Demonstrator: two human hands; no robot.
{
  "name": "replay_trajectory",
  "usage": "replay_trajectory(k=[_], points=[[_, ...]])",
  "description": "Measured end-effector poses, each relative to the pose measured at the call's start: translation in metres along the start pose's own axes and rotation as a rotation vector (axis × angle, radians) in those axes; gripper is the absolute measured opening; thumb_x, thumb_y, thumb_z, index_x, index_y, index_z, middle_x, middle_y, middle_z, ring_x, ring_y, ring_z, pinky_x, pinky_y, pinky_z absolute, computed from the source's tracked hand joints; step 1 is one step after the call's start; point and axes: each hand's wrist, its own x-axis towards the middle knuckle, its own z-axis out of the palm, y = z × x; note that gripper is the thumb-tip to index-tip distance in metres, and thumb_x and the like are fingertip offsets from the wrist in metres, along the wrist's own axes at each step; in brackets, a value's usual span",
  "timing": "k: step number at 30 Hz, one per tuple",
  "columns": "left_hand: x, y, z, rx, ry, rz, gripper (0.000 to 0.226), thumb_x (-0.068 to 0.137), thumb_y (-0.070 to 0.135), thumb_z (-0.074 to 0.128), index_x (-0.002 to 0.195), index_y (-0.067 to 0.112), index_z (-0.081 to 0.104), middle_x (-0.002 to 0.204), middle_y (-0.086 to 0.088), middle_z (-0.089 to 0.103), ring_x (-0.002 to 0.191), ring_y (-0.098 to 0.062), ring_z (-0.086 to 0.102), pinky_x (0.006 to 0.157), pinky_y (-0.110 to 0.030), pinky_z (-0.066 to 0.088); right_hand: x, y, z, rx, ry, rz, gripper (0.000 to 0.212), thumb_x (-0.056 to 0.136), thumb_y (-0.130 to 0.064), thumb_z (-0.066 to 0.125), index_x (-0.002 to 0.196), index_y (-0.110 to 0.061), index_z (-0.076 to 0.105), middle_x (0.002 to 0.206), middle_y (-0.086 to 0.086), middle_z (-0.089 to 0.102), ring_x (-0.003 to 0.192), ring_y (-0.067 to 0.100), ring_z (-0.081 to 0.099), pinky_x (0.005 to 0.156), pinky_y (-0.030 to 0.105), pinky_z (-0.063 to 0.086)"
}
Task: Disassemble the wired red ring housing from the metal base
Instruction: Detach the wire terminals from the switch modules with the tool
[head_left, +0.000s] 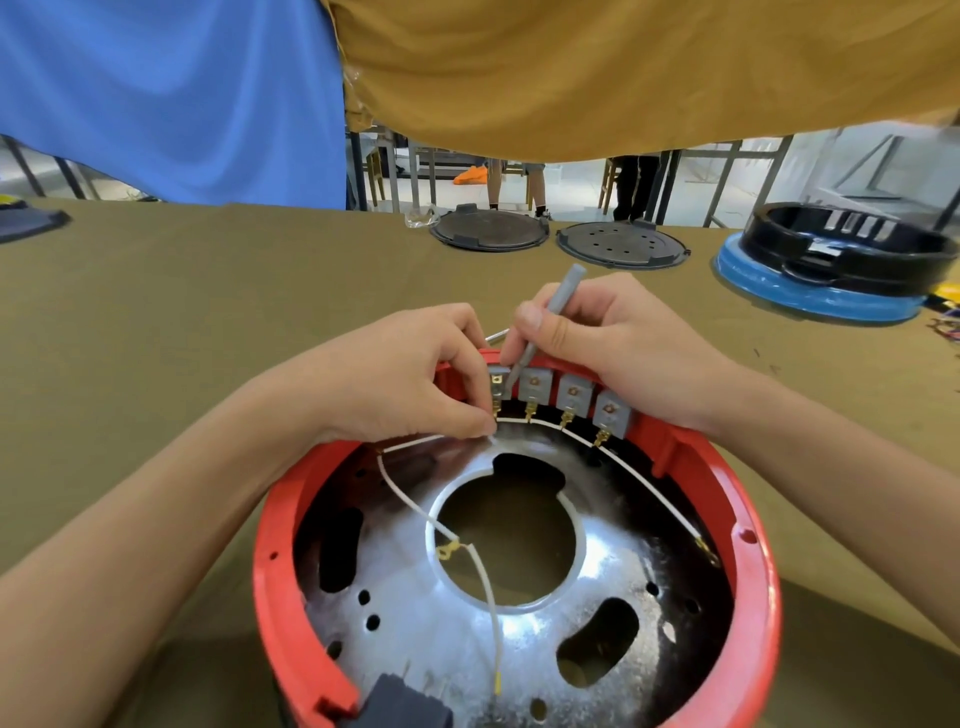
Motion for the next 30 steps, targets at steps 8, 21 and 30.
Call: replay_trajectory(k=[8, 21, 30], points=[[-0.0021, 0.0020, -0.0007, -0.030, -0.005, -0.017, 0.009, 0.075, 0.030, 0.080, 0.069, 0.034, 0.076, 0.100, 0.018, 0.052, 0.089, 0.000, 0.058, 0.085, -0.026, 0.047, -0.0003, -0.0012, 0.0024, -0.268, 0.039, -0.117, 0.016, 0.087, -0.031, 0.072, 0.085, -0.016, 0.076, 0.075, -0.002, 0.071, 0.072, 0.018, 0.067, 0.069, 0.040, 0.054], [-0.0017, 0.0038, -0.0015, -0.044, -0.008, -0.011, 0.009, 0.076, 0.028, 0.081, 0.069, 0.032, 0.076, 0.100, 0.014, 0.053, 0.094, -0.003, 0.057, 0.089, -0.028, 0.043, 0.0039, -0.0033, -0.0001, -0.057, -0.030, 0.134, 0.032, 0.099, -0.037, 0.055, 0.081, -0.020, 0.076, 0.072, -0.010, 0.073, 0.067, -0.002, 0.066, 0.063, 0.008, 0.045], [-0.0011, 0.0030, 0.0001, 0.031, 0.032, -0.030, 0.005, 0.074, 0.032, 0.078, 0.069, 0.033, 0.077, 0.101, 0.021, 0.054, 0.095, 0.003, 0.055, 0.092, -0.028, 0.044, 0.0006, -0.0026, 0.0023, -0.141, 0.036, 0.025, 0.026, 0.097, -0.030, 0.060, 0.085, -0.013, 0.075, 0.083, 0.008, 0.073, 0.081, 0.023, 0.069, 0.077, 0.033, 0.054]])
